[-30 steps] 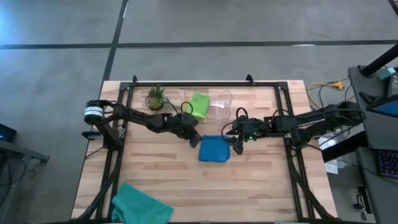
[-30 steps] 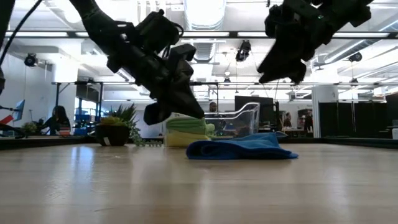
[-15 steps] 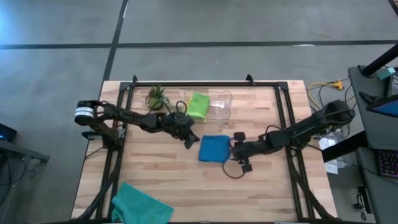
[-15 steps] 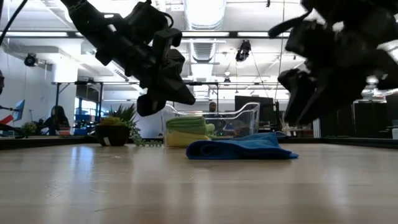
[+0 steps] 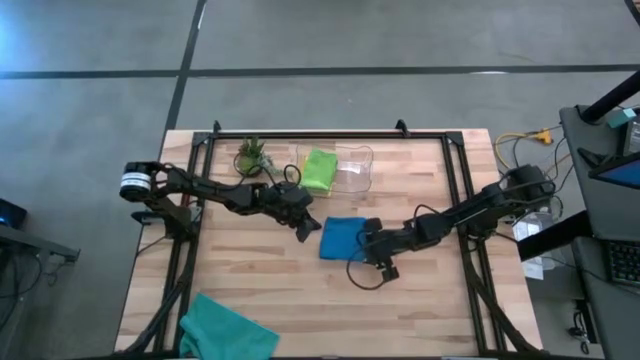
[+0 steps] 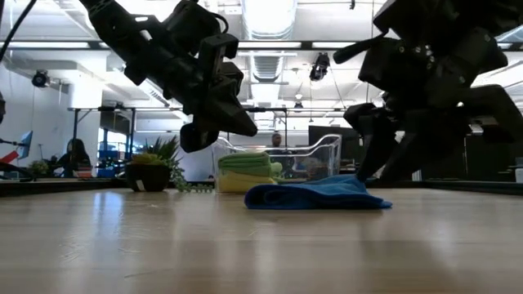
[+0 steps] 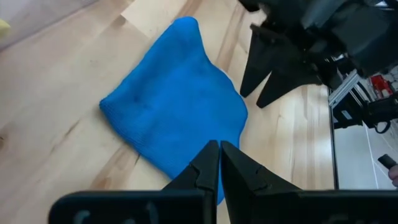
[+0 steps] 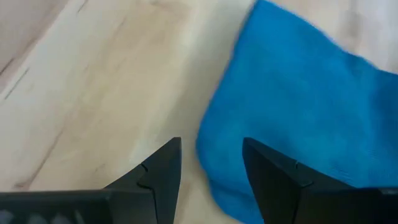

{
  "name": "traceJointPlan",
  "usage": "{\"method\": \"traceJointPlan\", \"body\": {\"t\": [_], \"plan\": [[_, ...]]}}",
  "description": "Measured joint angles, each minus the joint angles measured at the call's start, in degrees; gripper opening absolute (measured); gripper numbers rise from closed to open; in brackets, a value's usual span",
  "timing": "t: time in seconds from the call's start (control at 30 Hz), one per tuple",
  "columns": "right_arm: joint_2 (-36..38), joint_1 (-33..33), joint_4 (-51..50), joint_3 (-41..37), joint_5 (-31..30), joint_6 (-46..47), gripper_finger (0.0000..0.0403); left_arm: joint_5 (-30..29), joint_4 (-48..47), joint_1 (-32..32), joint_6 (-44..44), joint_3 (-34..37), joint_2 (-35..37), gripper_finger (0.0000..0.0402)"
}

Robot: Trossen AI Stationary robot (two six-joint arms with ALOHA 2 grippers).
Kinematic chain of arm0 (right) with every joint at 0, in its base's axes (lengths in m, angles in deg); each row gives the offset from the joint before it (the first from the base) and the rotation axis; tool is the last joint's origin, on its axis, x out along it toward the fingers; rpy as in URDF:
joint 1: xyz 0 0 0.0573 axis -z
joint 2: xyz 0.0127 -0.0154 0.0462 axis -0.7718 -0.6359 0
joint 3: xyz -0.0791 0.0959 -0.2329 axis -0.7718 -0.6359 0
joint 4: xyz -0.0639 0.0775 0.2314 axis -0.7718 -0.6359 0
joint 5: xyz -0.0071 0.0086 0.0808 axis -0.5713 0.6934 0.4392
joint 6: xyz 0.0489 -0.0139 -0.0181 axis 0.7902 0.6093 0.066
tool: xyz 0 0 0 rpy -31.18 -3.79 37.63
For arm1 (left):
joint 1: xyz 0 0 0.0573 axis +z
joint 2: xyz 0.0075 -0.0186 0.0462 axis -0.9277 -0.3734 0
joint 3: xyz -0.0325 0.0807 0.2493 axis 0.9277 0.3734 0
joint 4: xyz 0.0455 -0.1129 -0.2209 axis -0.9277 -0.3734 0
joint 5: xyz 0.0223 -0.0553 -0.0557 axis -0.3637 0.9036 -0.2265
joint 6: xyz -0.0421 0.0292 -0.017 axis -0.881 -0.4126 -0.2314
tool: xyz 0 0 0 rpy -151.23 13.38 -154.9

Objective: Fold microfiber towels
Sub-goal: Fold the blue microfiber towel

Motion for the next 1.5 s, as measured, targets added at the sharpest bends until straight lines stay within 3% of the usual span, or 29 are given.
{"method": "traceJointPlan", "body": {"t": [0.33,0.63,1.17,1.5], "plan": [[-6.5,0.5,1.2,2.1,2.5,-0.2,0.0156,-0.1,-0.2,0.0,0.0,0.0,0.0,0.0],[-6.1,1.1,-4.2,4.3,2.2,1.9,0.002,-0.1,-0.4,0.0,0.0,0.0,0.0,0.0],[11.2,3.5,-17.1,9.1,2.1,9.1,0.0009,-0.1,0.8,-0.1,0.1,-0.2,0.0,0.0],[9.9,7.0,-27.2,17.6,1.8,9.9,0.0009,-0.1,7.5,-0.2,0.5,-0.3,0.0,0.0]]}}
